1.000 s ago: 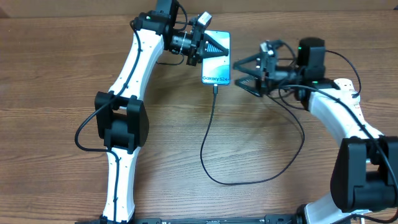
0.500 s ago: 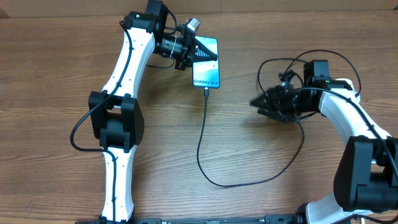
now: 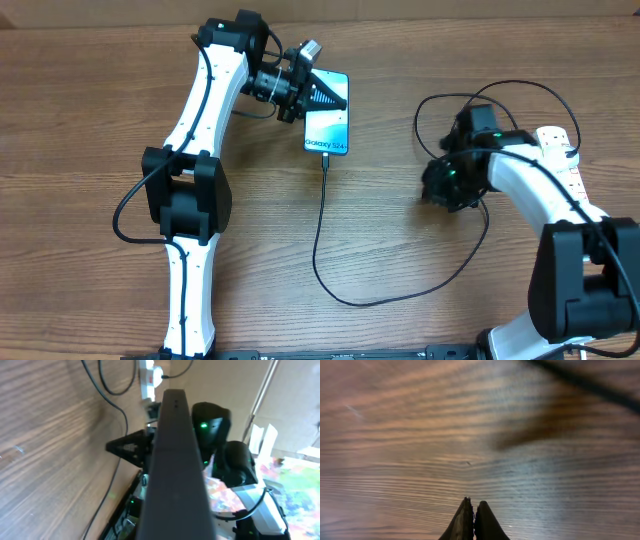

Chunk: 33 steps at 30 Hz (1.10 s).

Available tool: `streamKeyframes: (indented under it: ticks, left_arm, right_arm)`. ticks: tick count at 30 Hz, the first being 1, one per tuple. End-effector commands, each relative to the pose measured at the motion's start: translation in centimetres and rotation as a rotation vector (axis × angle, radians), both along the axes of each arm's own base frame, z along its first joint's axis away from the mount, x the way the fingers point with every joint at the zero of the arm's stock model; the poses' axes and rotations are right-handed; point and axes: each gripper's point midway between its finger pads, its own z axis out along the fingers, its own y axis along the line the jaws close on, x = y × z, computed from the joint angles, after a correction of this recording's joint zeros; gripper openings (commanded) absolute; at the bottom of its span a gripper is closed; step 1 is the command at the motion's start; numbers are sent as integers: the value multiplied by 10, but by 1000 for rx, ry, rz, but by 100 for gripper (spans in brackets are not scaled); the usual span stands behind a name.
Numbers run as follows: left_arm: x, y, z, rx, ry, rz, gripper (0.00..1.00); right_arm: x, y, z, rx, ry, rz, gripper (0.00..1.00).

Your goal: Plug charger to phone and switch on socket

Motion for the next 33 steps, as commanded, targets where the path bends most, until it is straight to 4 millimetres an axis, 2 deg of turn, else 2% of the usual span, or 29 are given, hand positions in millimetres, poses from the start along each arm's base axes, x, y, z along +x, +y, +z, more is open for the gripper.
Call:
streamKeyframes:
  ticks: [1,5,8,11,13,15,21,25,28,33]
  left_arm:
    - [-13,-6,42,-179,-143,-39,4]
    - [-19,-4,42,-164,-167,-55,4]
    - [-23,-7,49,-167,-182,-63,4]
    - [-28,-8,59,-171,-207,-71,4]
    - [-31,-8,66,-169,-228,-74,4]
    - [-34,-6,73,-158,-241,-76,4]
    - [-50,-6,86,-72,-296,-104,4]
    - [-60,-10,93,-50,-329,-127,4]
    - [-62,-11,93,-33,-303,-123,4]
    - [-60,-9,92,-25,-305,-119,4]
  right_arm:
    - [-3,-5,1,-83,-18,11,4]
    - [-5,-4,5,-79,-12,-13,4]
    - [-8,-4,15,-73,-22,-14,4]
    - [-8,-4,34,-67,-61,-15,22]
    - [-8,-4,48,-60,-98,-17,47]
    - [-9,-1,61,-39,-132,-17,62]
    - [-25,5,76,9,-120,-1,65]
    - [-41,27,82,141,-79,94,64]
    - [-46,36,90,221,-79,124,61]
    - [-51,61,127,475,-183,243,64]
